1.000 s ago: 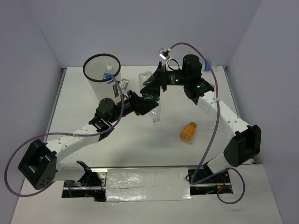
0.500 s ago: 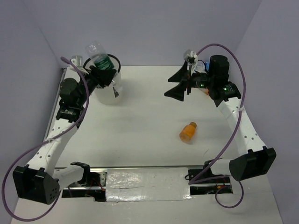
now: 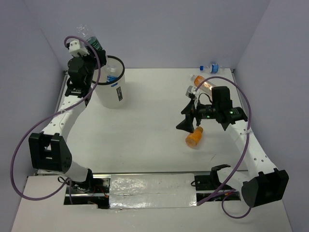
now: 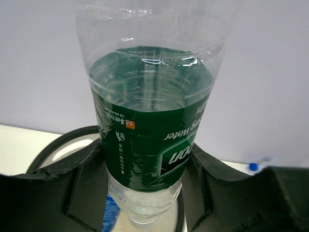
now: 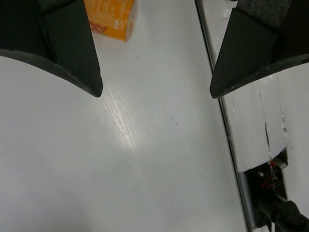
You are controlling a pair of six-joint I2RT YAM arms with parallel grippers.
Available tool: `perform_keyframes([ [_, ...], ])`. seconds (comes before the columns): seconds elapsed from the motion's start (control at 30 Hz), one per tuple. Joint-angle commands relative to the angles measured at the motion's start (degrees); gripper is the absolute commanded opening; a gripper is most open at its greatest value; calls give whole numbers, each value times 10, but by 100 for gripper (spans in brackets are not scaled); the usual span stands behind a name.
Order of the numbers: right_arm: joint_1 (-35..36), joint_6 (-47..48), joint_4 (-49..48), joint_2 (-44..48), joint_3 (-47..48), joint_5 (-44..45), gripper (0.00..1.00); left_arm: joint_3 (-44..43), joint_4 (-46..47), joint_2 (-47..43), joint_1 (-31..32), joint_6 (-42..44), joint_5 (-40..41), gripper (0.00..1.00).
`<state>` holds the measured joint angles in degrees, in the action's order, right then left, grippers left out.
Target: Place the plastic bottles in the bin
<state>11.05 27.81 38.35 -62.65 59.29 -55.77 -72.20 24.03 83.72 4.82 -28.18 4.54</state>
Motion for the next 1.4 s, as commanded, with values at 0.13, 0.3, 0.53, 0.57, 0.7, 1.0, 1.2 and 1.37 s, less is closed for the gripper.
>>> perform_keyframes([
  [0.13, 1, -28, -11, 17, -37, 85, 100, -31, -2, 45, -2, 82, 76, 46],
  [0.3, 1, -33, -13, 18, -54, 97, 100, -36, -21, 57, -2, 106, 87, 72],
  [0.53, 1, -53, -18, 11, -57, 119, 100, -58, -68, 74, -2, 135, 66, 91],
  [0.57, 0, -57, -18, 10, -58, 128, 100, -56, -70, 73, -2, 136, 63, 94],
  [0.7, 1, -73, -14, 11, -65, 148, 100, -51, -76, 58, -2, 137, 35, 99],
  [1.0, 1, -129, -5, -9, -69, 285, 100, -35, -126, -35, -2, 102, -39, 99],
  [1.2, -1, -158, 33, -68, -48, 389, 100, 48, -156, -141, -2, 13, -152, 99],
  [1.37, -8, -38, 132, -92, -17, 329, 100, 147, -175, -252, -1, -48, -212, 99],
])
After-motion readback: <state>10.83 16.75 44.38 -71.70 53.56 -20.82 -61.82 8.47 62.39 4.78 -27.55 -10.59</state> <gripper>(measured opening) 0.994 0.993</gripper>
